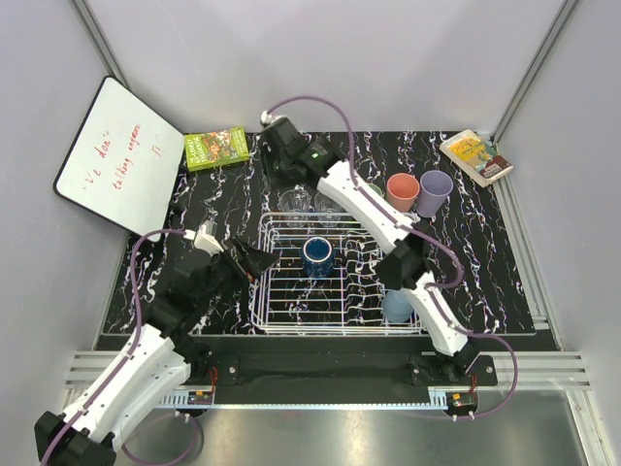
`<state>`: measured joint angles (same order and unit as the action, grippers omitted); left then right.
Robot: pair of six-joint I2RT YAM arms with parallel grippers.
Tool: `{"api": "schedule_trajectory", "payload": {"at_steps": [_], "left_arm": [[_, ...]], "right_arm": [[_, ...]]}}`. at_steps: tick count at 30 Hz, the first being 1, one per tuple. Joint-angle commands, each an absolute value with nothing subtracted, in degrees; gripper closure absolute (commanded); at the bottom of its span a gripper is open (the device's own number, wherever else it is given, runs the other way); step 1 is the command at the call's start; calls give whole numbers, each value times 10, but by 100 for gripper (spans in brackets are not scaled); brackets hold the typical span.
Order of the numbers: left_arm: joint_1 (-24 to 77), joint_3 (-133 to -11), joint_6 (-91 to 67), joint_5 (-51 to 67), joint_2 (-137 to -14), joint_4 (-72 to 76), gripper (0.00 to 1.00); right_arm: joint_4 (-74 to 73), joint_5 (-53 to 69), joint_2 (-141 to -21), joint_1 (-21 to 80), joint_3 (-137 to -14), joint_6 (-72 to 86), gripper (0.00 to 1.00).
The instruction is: Unload the cups from the dish rack
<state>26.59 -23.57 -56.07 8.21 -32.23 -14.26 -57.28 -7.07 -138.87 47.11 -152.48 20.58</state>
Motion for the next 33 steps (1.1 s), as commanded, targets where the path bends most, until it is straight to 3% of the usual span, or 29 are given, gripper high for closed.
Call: {"api": "schedule_trajectory", "payload": {"at_steps": [1, 7, 11, 17, 26, 33], "left_arm": [[265, -251, -527, 48, -337, -197, 1], [265, -295, -470, 20, -384, -249, 1], [276, -340, -426, -37, -416, -321, 1], [330, -397, -411, -144, -416, -366, 1], [454, -443, -423, -259, -482, -404, 1], [522, -483, -441, -330, -541, -437, 1]], "right_arm": [[-558, -112, -1270, 482, -1519, 189, 52], [-546, -177, -1097, 491, -1343, 179, 51], [-444, -208, -957, 492, -1099, 185, 50], [-364, -246, -767, 501, -860, 207, 49], [-328, -324, -632, 585, -669, 245, 50], [-327, -359, -621, 624, -625, 266, 50]]}}
